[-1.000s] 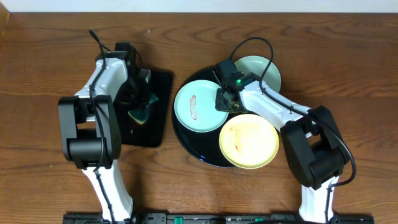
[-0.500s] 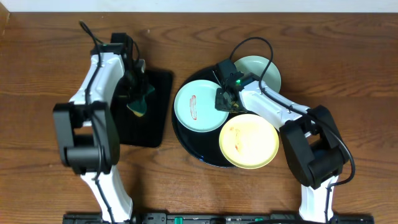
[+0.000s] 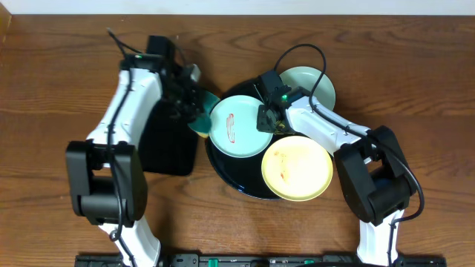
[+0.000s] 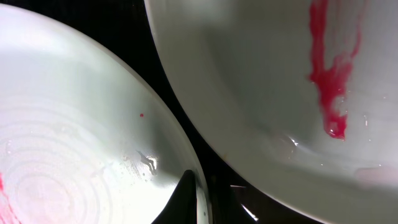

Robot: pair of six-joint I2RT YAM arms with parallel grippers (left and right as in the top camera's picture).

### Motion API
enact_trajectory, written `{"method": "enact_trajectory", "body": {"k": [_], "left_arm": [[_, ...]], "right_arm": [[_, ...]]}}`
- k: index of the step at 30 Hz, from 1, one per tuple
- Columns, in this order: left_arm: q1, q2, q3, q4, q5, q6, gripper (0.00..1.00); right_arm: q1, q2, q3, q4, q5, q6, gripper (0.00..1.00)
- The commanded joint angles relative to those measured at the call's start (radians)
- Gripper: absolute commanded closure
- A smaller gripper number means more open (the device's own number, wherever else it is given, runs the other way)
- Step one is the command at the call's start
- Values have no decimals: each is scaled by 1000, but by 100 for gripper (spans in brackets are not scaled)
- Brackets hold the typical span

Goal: Clean dirty plates on tray and stack at the side
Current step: 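Scrub the left green plate with the sponge in the left gripper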

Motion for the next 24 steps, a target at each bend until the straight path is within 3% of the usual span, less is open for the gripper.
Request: {"method": "enact_trajectory", "body": {"k": [1,4,12,24], "left_arm": [[-58,12,-49,67,41,-105,92],[-91,15,-95,162,9,-204,93],[-154,30,-194,337,-262,-416,93],[-264,30,-219,339,-241,-416,93]], "right_arm": [[14,27,3,10,-13,18,95],[14,27,3,10,-13,18,95],[14,27,3,10,-13,18,95],[14,27,3,10,-13,18,95]]}}
